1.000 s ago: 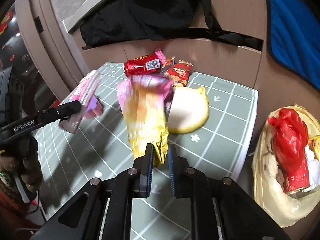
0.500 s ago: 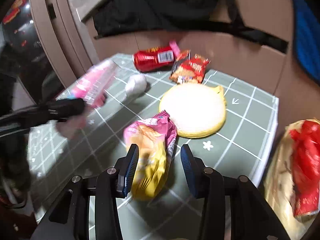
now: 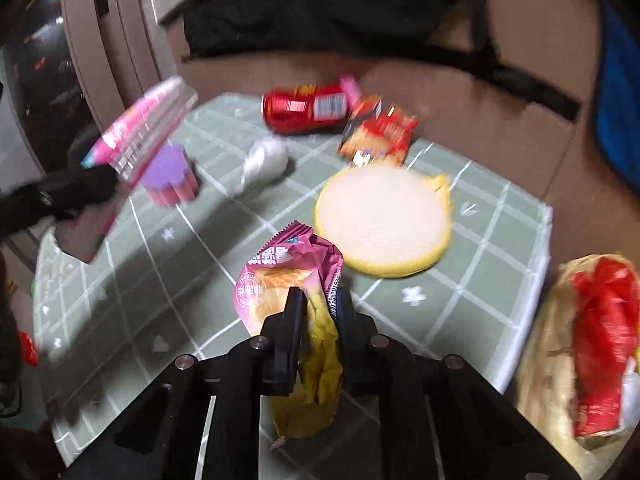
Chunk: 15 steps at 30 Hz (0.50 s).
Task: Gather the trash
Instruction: 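Carry the Kleenex pack and yellow wrapper over the yellow trash bag with both tools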
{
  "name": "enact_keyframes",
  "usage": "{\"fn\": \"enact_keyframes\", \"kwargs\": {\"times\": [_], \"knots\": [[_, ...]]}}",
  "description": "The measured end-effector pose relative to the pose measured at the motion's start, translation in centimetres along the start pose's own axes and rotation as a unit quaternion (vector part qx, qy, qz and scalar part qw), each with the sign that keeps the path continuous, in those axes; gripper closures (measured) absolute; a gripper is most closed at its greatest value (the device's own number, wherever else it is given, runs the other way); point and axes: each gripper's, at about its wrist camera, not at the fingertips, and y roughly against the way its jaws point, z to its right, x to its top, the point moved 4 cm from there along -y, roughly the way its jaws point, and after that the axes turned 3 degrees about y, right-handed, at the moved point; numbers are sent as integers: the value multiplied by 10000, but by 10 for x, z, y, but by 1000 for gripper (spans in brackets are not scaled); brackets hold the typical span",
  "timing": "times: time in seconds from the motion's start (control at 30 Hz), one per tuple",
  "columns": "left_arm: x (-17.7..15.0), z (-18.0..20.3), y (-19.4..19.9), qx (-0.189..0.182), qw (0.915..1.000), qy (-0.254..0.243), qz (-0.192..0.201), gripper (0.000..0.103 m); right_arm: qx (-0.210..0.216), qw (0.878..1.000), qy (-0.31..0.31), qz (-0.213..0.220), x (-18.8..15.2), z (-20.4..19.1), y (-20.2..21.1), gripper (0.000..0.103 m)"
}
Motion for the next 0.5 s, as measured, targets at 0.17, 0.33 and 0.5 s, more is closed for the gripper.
{"fn": "enact_keyframes", "kwargs": {"times": [0.17, 0.33, 0.5], "knots": [[14, 47, 23, -26, 9981, -349, 504, 59, -287, 9967, -24, 757, 14, 18, 81, 88], [22, 101, 47, -156, 9919, -714, 1037, 59, -744, 9883, -21, 1331, 16, 37, 155, 88], [27, 145, 58, -295, 9846, -1024, 1386, 59, -1184, 9767, -292, 1768, 8, 67, 206, 88]]}}
